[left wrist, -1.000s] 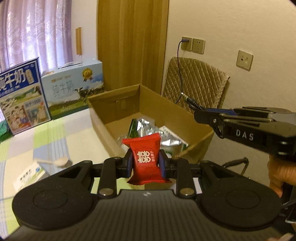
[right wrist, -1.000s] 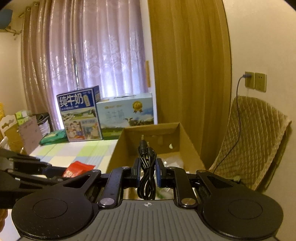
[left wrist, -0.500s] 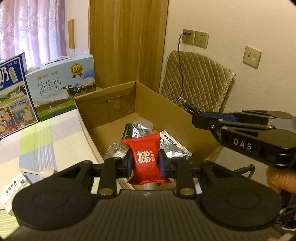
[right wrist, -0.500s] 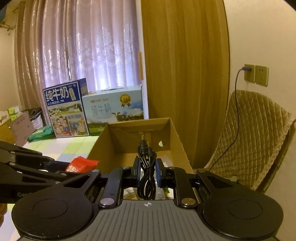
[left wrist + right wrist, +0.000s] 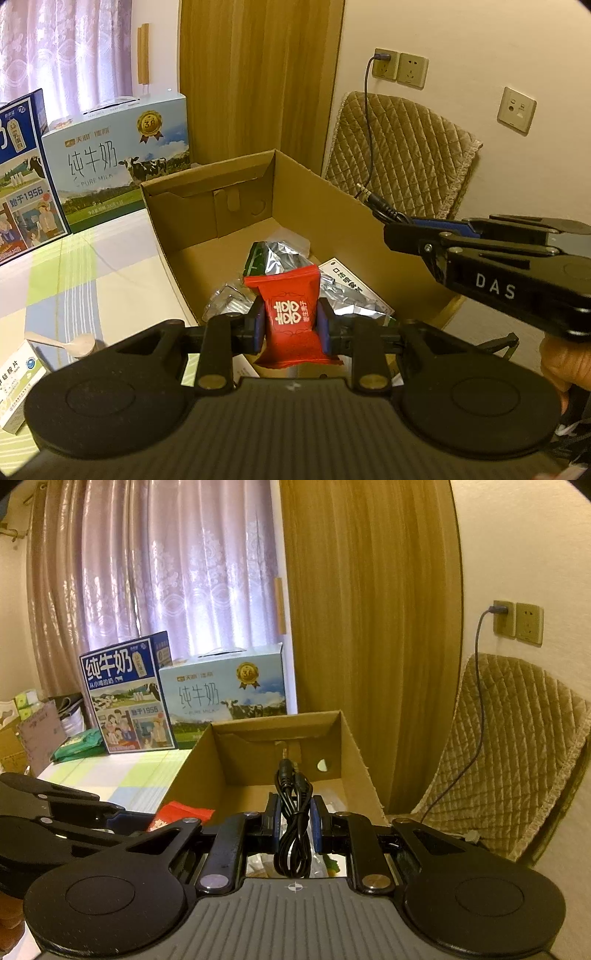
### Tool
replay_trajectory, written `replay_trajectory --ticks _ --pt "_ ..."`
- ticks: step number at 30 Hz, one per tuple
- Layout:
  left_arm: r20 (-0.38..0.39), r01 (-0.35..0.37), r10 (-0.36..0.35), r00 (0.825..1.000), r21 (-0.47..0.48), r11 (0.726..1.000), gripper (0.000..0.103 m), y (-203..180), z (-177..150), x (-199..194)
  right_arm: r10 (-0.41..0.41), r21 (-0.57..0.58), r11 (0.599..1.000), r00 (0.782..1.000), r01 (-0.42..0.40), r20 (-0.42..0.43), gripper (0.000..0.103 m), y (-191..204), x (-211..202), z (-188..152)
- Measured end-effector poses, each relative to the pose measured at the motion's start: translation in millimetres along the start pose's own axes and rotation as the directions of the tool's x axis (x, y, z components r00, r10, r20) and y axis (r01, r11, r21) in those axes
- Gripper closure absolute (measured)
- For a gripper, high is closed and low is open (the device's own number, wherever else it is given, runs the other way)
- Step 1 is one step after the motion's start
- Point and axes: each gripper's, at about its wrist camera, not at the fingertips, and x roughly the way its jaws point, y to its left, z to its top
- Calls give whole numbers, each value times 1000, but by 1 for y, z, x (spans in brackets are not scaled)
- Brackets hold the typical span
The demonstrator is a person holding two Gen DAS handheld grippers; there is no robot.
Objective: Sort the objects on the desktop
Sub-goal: 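Carry the cable and red packet with both tools over the cardboard box, then open both tools to drop the red packet and cable into the cardboard box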
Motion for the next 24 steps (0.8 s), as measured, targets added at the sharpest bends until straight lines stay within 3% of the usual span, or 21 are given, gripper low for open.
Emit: replay_trajectory --ticks 4,24 --pt "-1 3 -3 1000 -1 1000 71 5 2 3 -4 1 1000 1000 4 -3 90 0 1 -1" --pt "30 -37 38 999 -20 999 70 33 -15 -37 41 -6 999 999 -41 -25 90 23 13 3"
